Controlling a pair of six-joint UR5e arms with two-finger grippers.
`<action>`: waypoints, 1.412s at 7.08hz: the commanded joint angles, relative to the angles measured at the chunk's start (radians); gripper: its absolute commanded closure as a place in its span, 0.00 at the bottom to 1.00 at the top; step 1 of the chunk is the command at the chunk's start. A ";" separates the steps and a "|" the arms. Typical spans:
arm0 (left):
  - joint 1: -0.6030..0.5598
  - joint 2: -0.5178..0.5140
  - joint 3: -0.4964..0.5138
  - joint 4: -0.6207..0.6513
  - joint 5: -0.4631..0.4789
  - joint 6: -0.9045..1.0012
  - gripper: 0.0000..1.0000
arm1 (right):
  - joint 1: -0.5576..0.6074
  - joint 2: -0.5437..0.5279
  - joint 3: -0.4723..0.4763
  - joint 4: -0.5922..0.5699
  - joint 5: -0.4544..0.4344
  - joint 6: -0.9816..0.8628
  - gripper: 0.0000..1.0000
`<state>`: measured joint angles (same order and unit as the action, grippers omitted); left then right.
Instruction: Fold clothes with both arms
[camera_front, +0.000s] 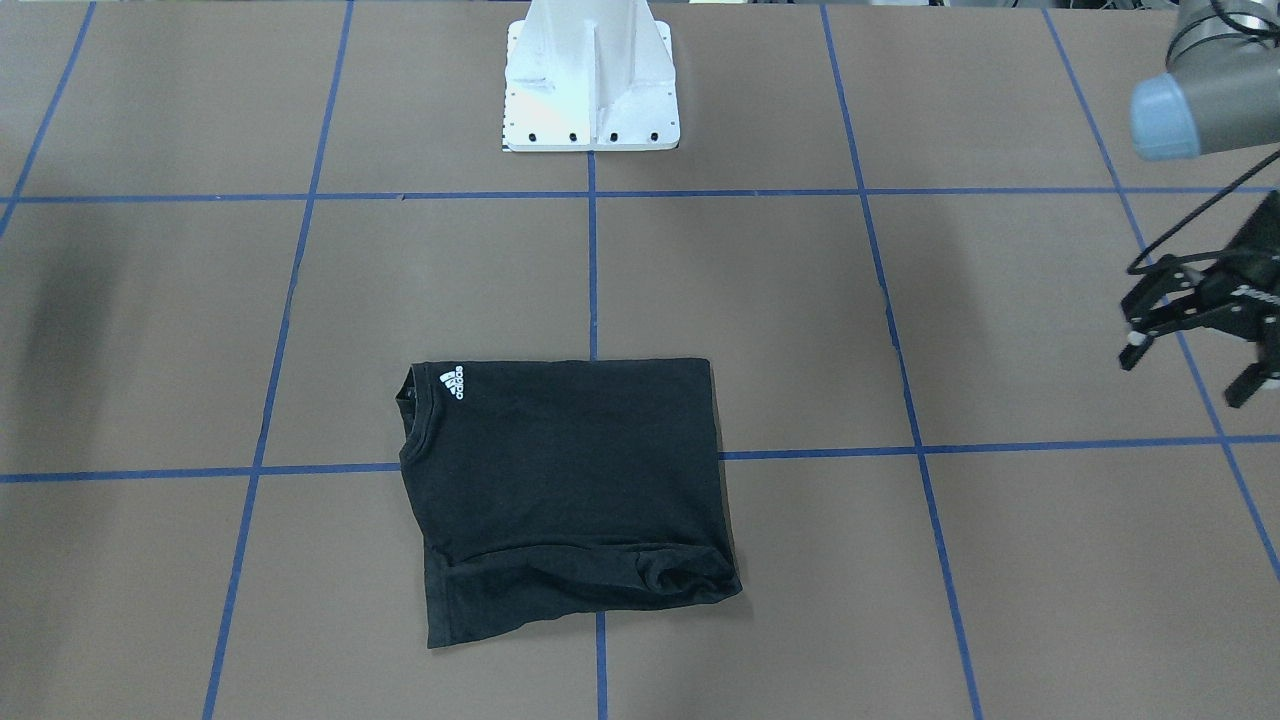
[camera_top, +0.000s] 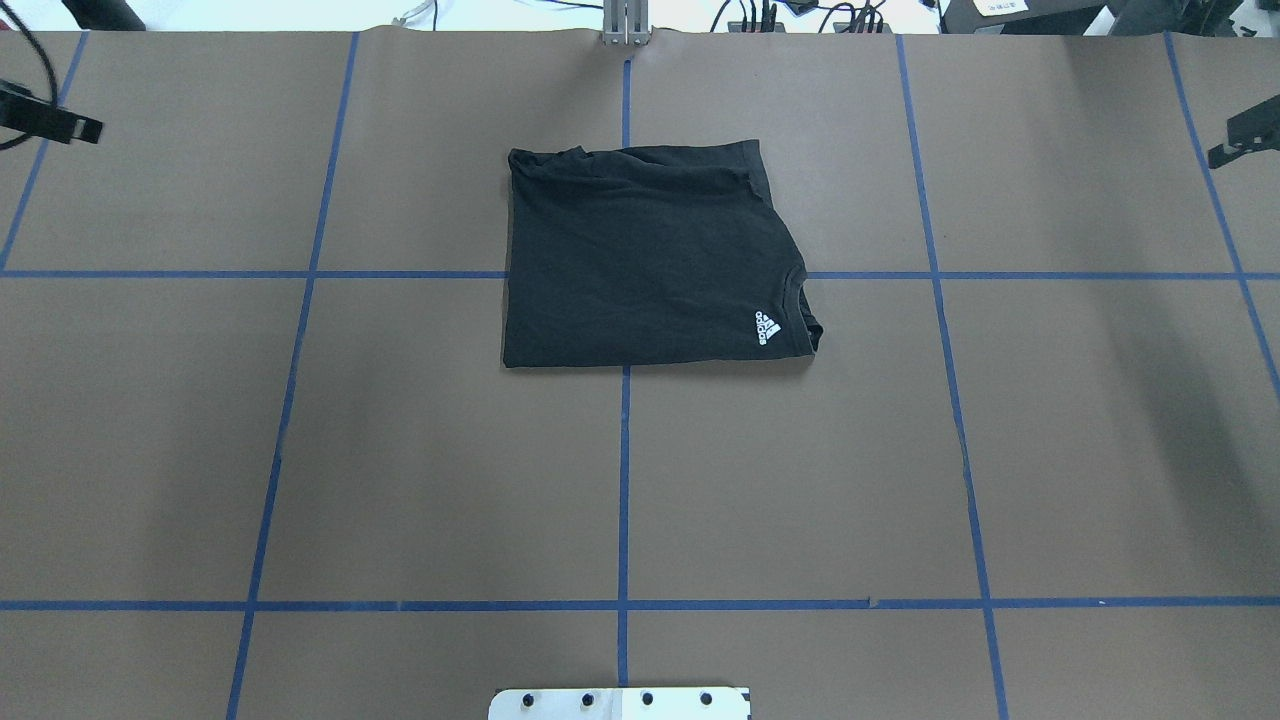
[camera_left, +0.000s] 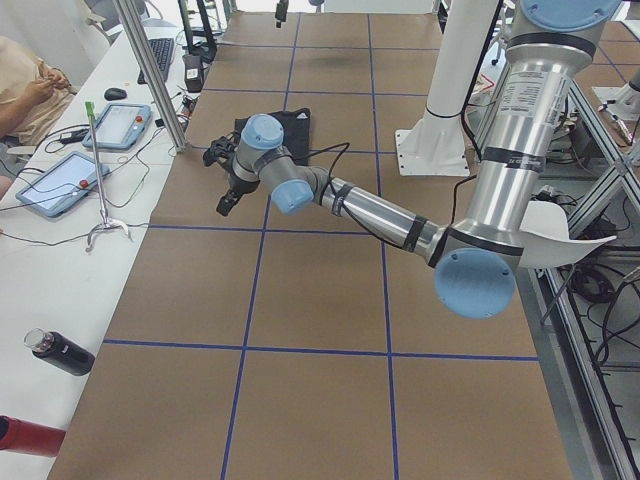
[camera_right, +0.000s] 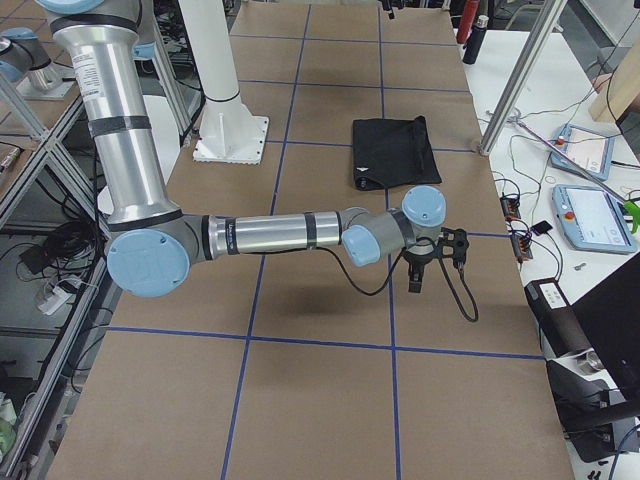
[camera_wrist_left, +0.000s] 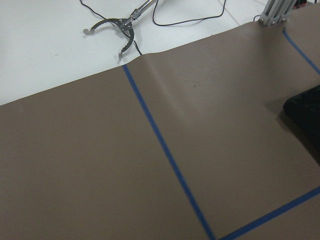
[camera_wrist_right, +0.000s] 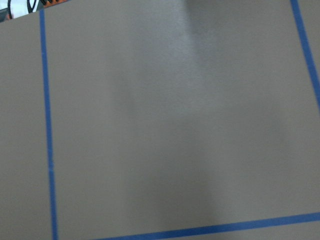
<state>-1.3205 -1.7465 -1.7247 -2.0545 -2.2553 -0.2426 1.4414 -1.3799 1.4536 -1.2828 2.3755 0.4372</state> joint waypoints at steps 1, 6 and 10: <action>-0.167 0.057 0.020 0.168 -0.125 0.265 0.00 | 0.135 -0.019 -0.001 -0.282 -0.007 -0.451 0.00; -0.207 0.168 0.018 0.145 -0.121 0.272 0.00 | 0.179 -0.062 0.011 -0.342 -0.016 -0.563 0.00; -0.203 0.200 0.005 0.111 -0.121 0.260 0.00 | 0.174 -0.080 0.069 -0.384 -0.045 -0.561 0.00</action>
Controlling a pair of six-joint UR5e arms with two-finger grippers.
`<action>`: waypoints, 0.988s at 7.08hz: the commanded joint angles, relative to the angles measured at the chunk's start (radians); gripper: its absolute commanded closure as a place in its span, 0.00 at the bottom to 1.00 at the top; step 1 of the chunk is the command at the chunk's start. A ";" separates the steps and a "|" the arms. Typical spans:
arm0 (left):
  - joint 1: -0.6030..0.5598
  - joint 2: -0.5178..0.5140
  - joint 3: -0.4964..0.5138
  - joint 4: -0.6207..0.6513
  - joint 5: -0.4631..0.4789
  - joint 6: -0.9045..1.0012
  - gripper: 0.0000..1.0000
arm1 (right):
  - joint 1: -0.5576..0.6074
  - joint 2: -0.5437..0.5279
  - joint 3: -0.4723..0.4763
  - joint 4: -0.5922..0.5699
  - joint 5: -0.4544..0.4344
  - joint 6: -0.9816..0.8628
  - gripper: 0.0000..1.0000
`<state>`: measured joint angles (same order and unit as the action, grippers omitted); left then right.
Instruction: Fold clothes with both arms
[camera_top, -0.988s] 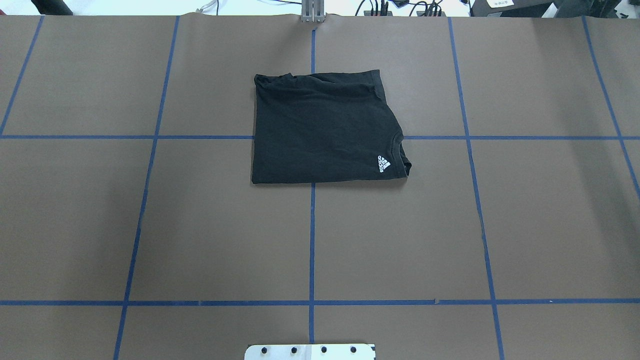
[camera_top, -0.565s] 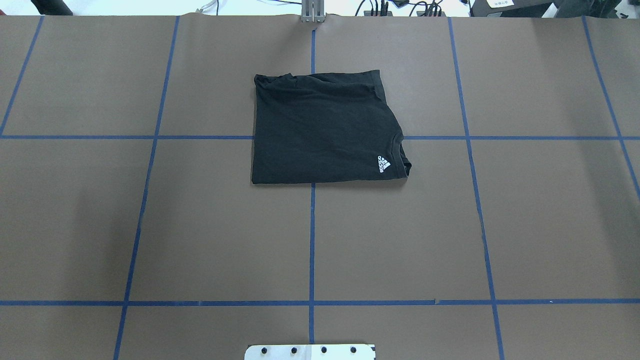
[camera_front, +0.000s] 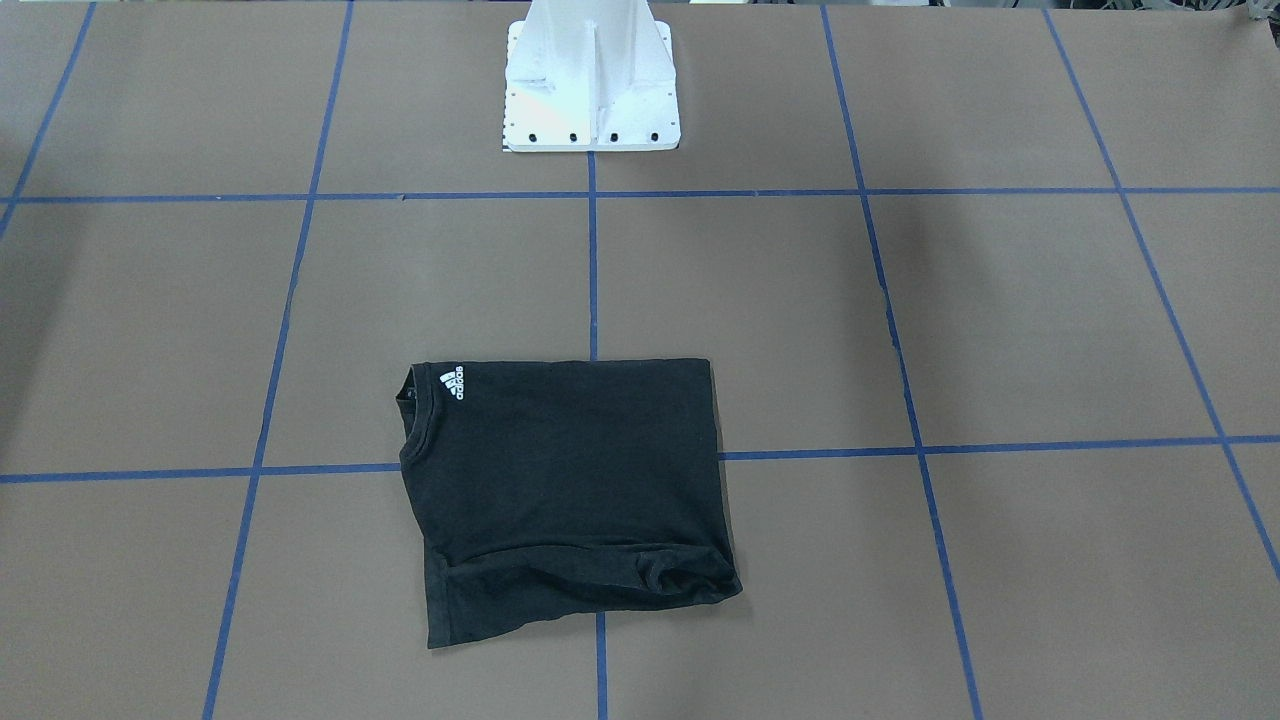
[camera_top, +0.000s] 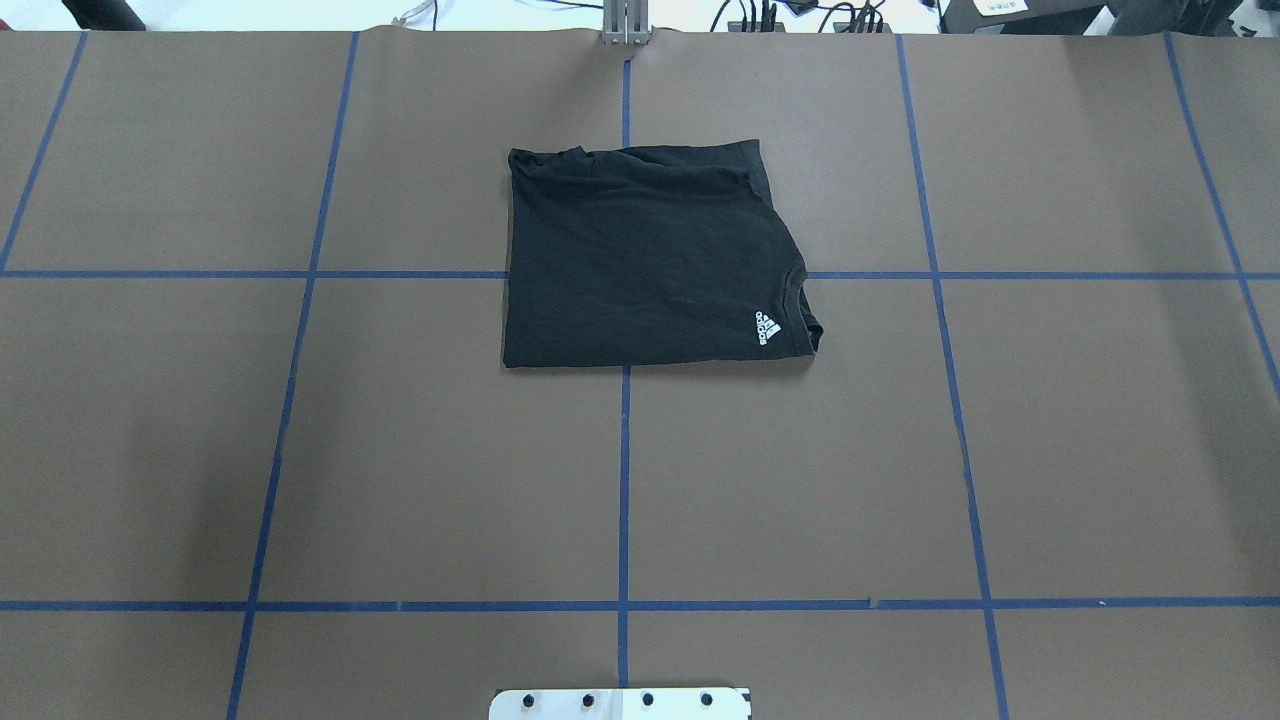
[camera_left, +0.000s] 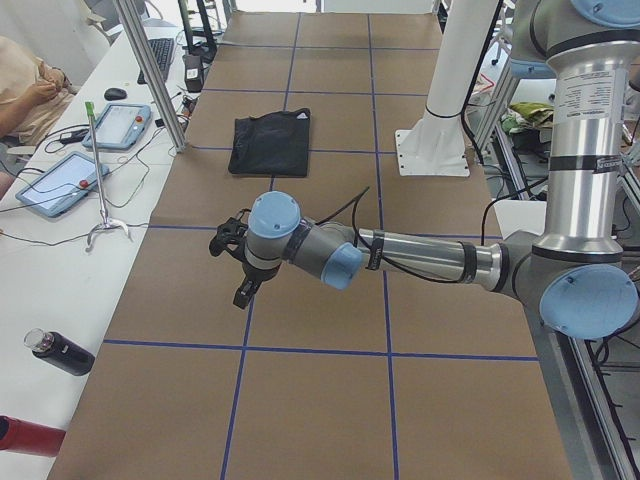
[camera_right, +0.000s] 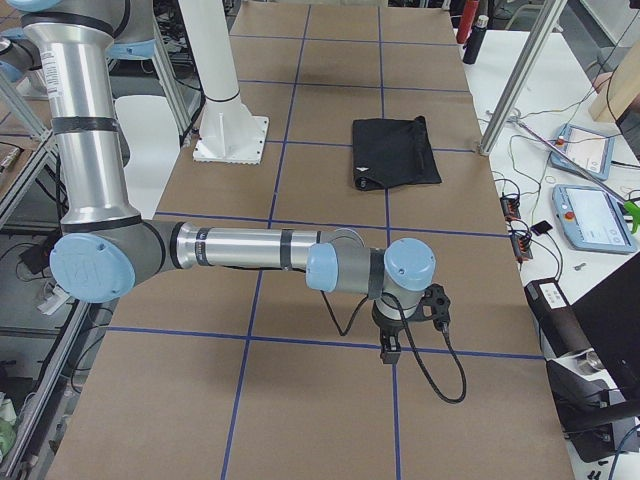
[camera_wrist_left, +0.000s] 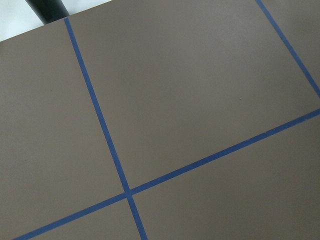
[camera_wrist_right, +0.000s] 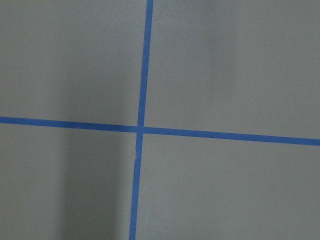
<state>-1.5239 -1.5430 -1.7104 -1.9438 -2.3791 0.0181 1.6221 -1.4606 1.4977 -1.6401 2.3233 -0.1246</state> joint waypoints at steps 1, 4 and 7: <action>-0.001 0.000 -0.015 0.000 0.003 -0.001 0.00 | -0.037 -0.009 0.117 -0.103 -0.013 0.016 0.00; 0.001 0.044 -0.040 -0.006 0.006 -0.003 0.00 | -0.059 -0.087 0.190 -0.072 -0.002 0.026 0.00; 0.001 0.061 -0.002 -0.010 0.005 -0.094 0.00 | -0.062 -0.115 0.180 -0.066 0.008 0.030 0.00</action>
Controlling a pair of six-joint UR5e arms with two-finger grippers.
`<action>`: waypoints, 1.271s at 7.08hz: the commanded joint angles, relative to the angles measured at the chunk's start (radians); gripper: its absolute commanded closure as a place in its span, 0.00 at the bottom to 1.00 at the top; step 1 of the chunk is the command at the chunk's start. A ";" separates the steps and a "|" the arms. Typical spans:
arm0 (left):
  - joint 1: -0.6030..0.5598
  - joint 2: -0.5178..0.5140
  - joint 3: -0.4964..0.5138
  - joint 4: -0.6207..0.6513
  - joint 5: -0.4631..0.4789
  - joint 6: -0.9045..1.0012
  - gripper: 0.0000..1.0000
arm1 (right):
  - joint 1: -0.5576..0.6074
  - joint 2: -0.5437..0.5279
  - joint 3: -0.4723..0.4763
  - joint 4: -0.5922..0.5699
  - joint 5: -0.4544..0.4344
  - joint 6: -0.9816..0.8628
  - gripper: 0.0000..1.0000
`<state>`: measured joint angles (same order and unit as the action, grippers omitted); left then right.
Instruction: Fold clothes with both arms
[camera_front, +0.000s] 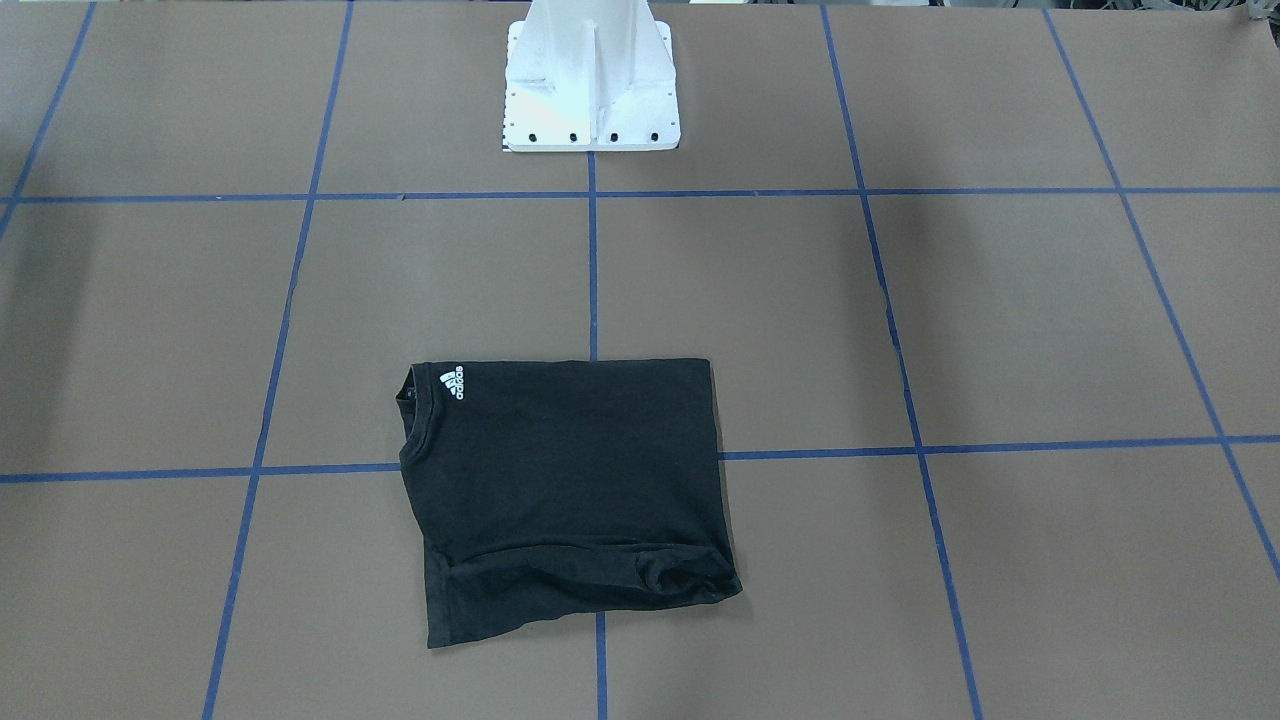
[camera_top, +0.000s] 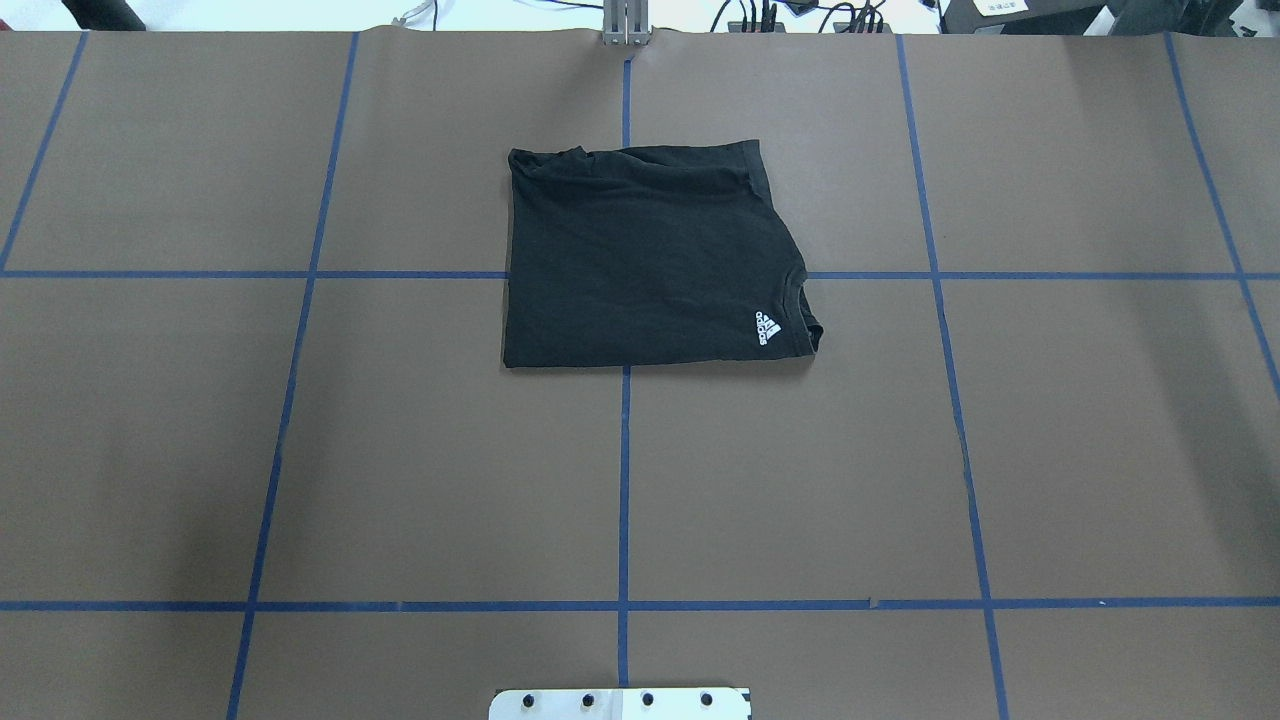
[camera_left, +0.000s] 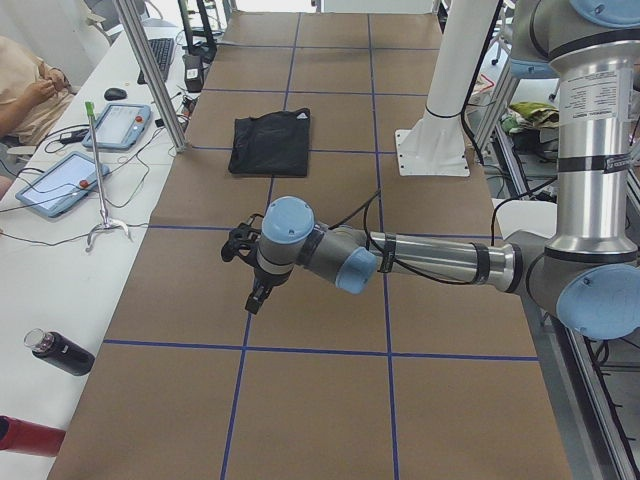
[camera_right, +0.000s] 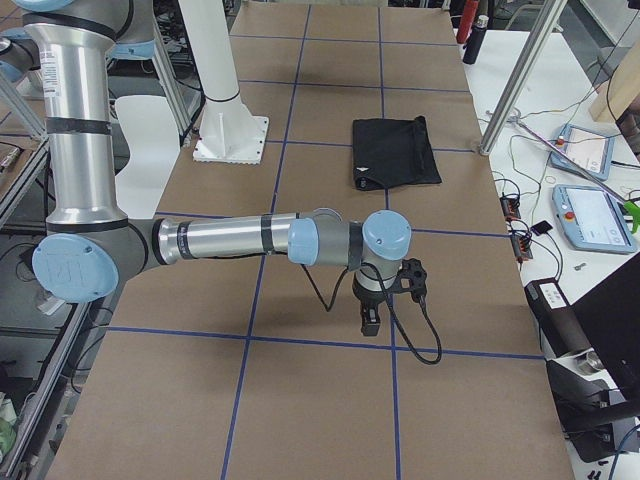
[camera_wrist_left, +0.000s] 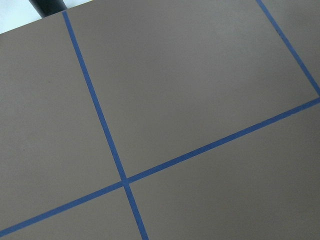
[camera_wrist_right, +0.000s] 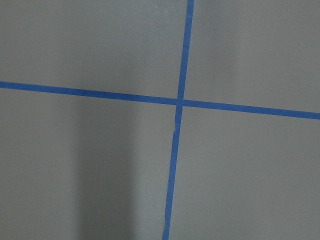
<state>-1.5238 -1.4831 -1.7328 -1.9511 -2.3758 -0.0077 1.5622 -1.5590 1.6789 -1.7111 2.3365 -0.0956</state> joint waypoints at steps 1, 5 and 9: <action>0.001 -0.002 0.039 -0.008 0.001 -0.084 0.00 | -0.004 -0.015 0.001 0.030 -0.006 0.002 0.00; 0.004 -0.035 0.044 0.112 -0.002 -0.184 0.00 | -0.002 -0.027 0.001 0.111 -0.006 0.113 0.00; 0.001 -0.063 0.010 0.189 0.001 -0.181 0.00 | -0.004 -0.062 -0.005 0.169 0.000 0.117 0.00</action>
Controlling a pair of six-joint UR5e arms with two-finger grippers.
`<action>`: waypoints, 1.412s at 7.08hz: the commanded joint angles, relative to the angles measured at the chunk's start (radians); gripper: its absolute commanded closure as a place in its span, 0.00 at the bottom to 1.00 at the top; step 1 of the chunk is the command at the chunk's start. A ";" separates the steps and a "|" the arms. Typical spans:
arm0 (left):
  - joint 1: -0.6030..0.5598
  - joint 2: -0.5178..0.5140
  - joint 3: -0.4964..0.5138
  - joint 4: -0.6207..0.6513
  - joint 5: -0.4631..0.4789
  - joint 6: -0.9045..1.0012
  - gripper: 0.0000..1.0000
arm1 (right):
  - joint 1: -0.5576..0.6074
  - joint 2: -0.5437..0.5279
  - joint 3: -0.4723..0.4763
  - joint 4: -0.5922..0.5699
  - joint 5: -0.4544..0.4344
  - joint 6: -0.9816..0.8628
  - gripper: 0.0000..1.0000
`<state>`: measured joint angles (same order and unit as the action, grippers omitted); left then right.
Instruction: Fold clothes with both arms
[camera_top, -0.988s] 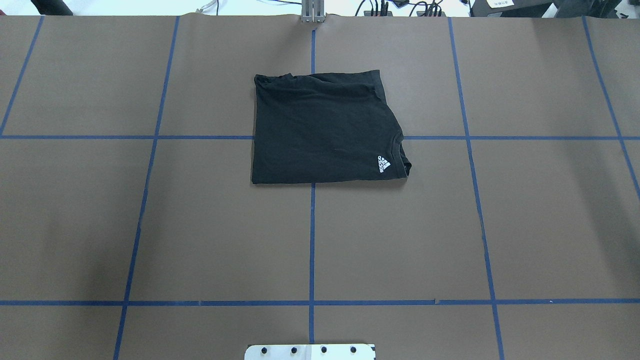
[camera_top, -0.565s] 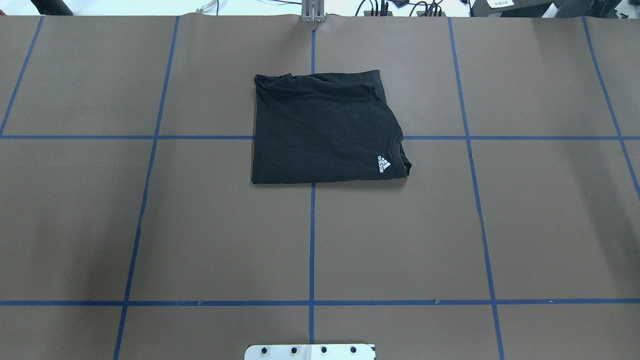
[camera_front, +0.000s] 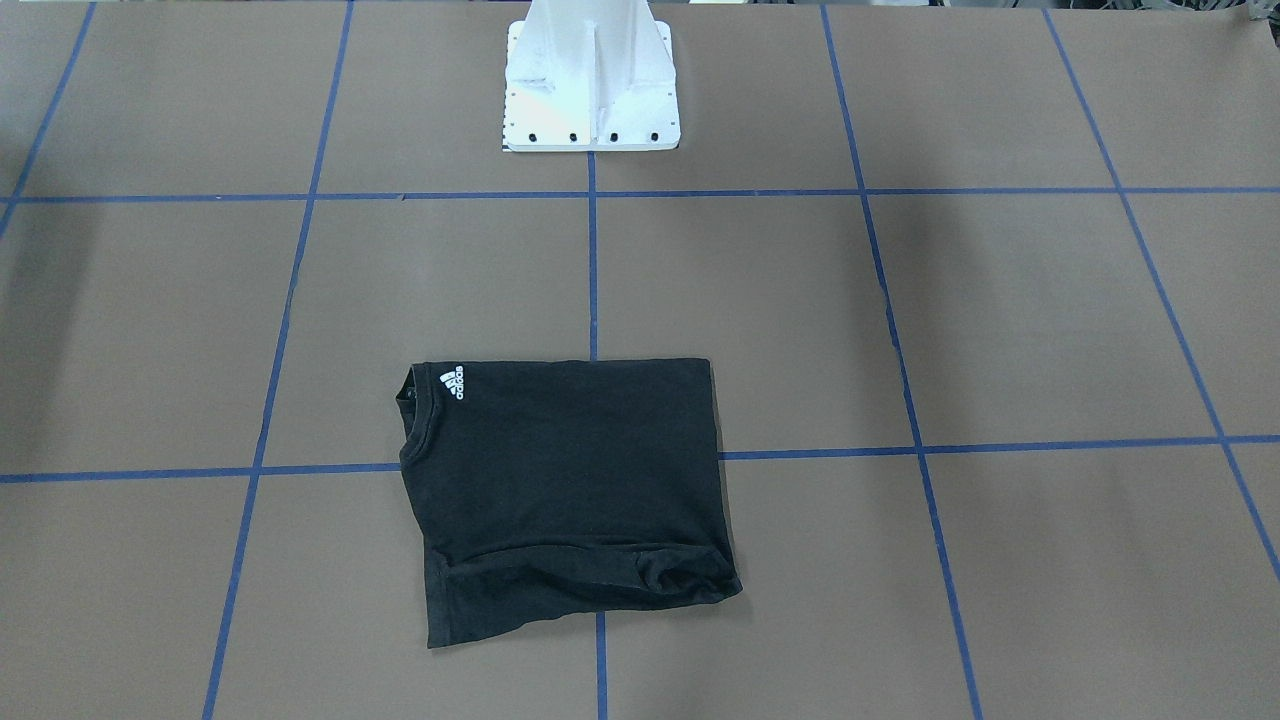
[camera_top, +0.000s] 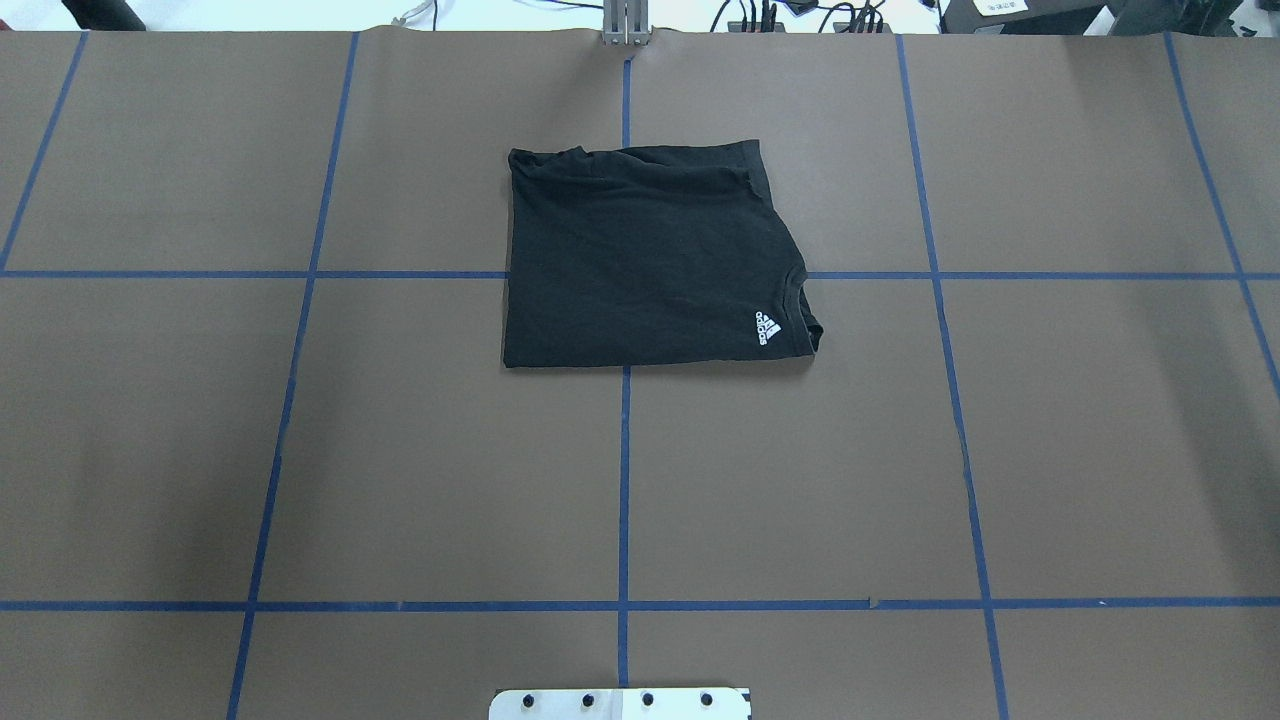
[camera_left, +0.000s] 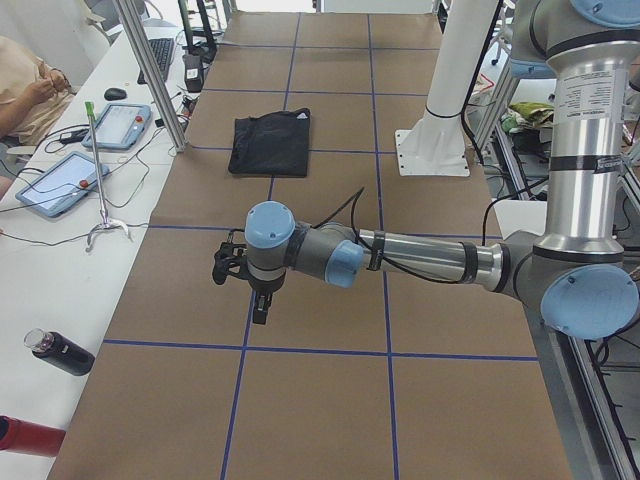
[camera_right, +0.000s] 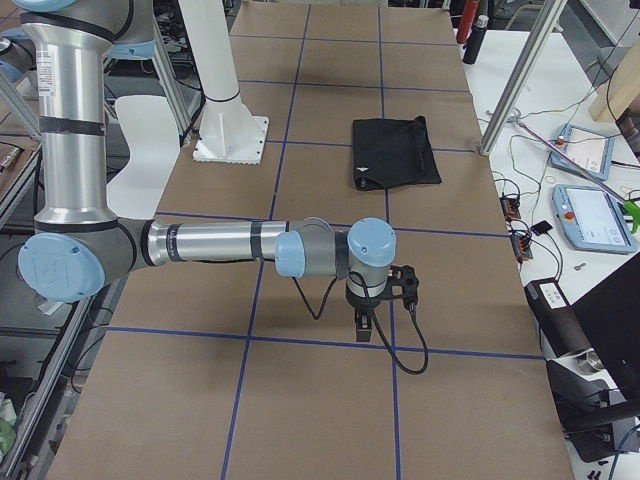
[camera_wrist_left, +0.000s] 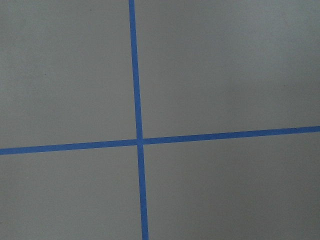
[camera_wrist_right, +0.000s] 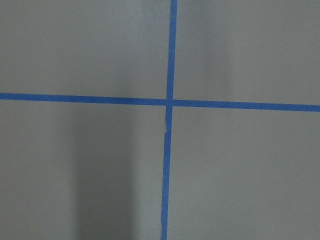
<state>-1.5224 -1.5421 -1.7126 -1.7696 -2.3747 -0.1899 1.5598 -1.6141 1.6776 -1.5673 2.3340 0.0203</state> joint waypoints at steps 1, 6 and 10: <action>-0.002 0.000 -0.050 0.009 -0.004 0.001 0.00 | -0.001 -0.007 -0.013 0.026 0.011 0.006 0.00; 0.002 0.017 -0.154 0.009 -0.006 0.009 0.00 | -0.001 0.007 -0.033 0.029 0.083 0.009 0.00; 0.004 0.017 -0.154 0.007 -0.006 0.006 0.00 | -0.001 0.008 -0.022 0.050 0.074 0.006 0.00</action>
<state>-1.5197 -1.5249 -1.8669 -1.7613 -2.3801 -0.1828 1.5581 -1.6053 1.6552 -1.5304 2.4097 0.0264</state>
